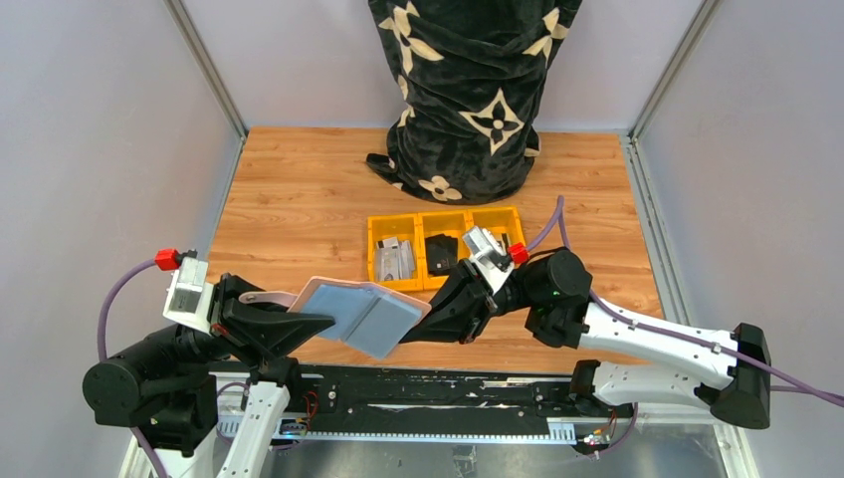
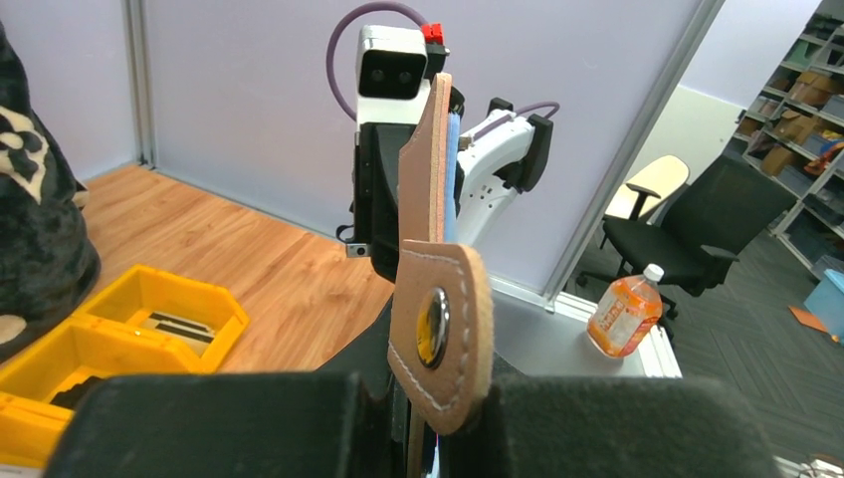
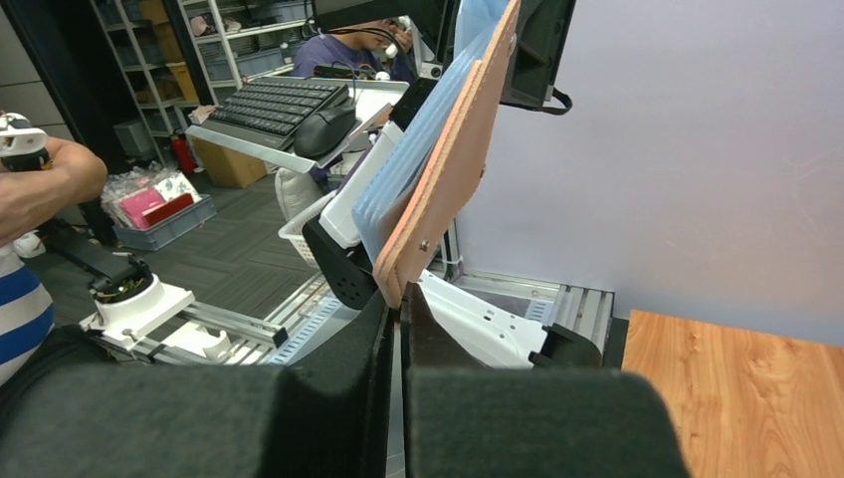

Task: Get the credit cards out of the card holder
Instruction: Remove the credit card from the card holder.

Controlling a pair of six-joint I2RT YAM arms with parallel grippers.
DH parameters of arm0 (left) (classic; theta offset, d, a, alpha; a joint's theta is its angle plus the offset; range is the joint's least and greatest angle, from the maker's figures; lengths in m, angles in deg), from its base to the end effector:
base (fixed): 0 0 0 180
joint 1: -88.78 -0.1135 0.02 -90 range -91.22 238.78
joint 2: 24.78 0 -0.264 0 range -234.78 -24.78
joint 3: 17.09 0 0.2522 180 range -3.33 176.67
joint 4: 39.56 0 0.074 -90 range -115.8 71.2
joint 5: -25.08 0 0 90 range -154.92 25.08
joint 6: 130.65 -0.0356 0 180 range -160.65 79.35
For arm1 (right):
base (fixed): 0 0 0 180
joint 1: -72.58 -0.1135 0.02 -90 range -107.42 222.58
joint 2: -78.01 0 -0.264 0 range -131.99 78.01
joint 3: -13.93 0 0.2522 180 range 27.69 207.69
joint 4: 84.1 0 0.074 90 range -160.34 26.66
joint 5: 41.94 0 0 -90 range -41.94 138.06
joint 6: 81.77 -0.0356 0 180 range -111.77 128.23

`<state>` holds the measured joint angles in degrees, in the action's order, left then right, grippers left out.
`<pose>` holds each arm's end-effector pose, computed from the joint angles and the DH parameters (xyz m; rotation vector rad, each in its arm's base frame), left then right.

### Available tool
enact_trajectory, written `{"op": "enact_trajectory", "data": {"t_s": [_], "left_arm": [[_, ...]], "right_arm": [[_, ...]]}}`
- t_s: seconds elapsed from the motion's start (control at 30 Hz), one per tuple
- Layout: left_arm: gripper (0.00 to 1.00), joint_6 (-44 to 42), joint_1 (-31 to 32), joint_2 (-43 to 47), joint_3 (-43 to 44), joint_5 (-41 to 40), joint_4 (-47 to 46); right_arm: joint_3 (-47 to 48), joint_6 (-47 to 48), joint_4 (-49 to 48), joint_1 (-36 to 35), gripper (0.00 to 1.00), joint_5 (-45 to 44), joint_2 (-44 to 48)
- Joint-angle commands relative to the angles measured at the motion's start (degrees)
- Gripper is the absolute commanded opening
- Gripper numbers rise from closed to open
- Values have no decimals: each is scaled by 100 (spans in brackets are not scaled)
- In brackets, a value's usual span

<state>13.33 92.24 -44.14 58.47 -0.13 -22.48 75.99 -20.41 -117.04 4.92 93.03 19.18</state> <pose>-0.0215 -0.0310 0.4668 0.6670 1.2608 -1.3404 0.0585 0.2086 0.4121 -1.1554 0.7025 1.8272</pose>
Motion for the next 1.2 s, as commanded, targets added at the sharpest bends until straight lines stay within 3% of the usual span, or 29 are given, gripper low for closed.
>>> {"op": "enact_trajectory", "data": {"t_s": [0.0,0.07,0.13,0.17,0.43,0.53,0.67,0.73,0.83,1.0,1.17], "left_arm": [[0,-45,23,-16,80,-63,29],[0,-45,23,-8,79,-67,29],[0,-54,23,-7,79,-72,34],[0,-54,23,-7,83,-72,30],[0,-166,23,6,98,-80,106],[0,-266,23,8,96,-97,217],[0,-596,23,41,104,-190,448],[0,-756,23,69,91,-188,516],[0,-1233,25,127,137,-205,734],[0,-1973,23,203,245,-298,1285],[0,-2126,23,284,253,-225,1337]], "right_arm": [[196,238,145,-125,2,-365,223],[255,249,386,-128,1,-628,261],[340,309,673,-137,19,-898,279],[354,322,751,-141,22,-991,282],[416,172,1008,-198,22,-1698,297],[475,160,959,-305,46,-1660,242],[580,683,865,-771,60,-1442,127],[667,1200,1045,-1142,62,-1584,94],[889,1903,1446,-1609,50,-2142,29],[1139,2682,1986,-2109,20,-3350,-101],[1244,3217,2131,-2433,9,-4419,-170]]}}
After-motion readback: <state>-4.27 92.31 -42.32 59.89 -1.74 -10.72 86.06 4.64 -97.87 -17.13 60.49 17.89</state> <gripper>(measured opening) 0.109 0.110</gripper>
